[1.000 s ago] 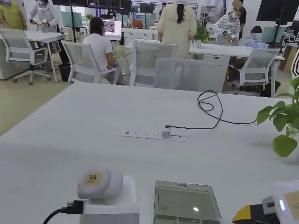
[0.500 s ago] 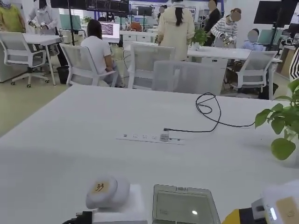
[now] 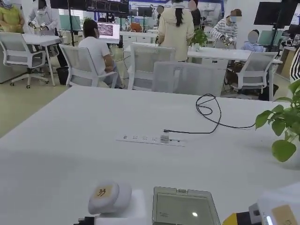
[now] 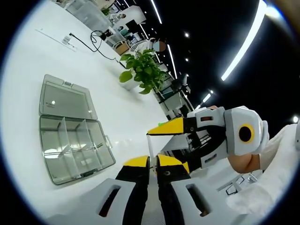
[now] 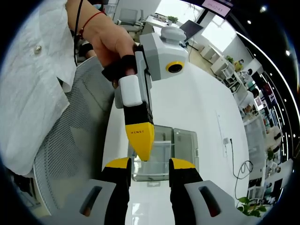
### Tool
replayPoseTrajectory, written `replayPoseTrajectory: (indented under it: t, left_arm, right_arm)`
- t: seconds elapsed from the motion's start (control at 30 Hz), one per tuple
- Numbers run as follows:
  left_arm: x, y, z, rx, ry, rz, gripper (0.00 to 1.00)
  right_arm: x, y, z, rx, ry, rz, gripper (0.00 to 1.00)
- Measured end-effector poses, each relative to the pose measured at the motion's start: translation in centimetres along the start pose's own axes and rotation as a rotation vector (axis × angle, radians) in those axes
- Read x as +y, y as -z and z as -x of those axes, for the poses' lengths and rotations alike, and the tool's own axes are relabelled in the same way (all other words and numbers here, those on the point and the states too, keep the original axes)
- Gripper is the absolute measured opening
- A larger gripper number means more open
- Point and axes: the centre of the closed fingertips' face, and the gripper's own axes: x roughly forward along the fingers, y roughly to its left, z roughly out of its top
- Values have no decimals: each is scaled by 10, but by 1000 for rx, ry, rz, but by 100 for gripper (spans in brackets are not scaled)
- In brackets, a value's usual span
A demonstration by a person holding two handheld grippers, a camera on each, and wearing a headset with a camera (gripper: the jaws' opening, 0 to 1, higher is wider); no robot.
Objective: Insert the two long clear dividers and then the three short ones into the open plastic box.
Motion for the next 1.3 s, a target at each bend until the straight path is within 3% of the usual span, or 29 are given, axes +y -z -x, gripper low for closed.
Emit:
replayPoseTrajectory:
  t: [0.57,0.77,0.97,1.07,1.2,1.3]
  left_arm:
    - [3,-1,1,-21,-12,1,0]
    - [3,-2,2,-20,-12,-40,0]
    - [6,1,6,6,-30,-173,0]
    - [6,7,7,44,-30,-284,0]
    - [1,16,9,87,0,-420,0]
    - [-6,22,9,109,32,-550,0]
  right_arm:
    - [-3,-1,-1,0,15,5,35]
    - [-6,-5,2,-19,14,-12,34]
    - [-10,-5,8,-41,-5,-49,34]
    - [-10,-5,10,-62,-27,-79,33]
    - [-9,-7,14,-93,-77,-111,30]
    - [-3,-11,17,-128,-155,-153,27]
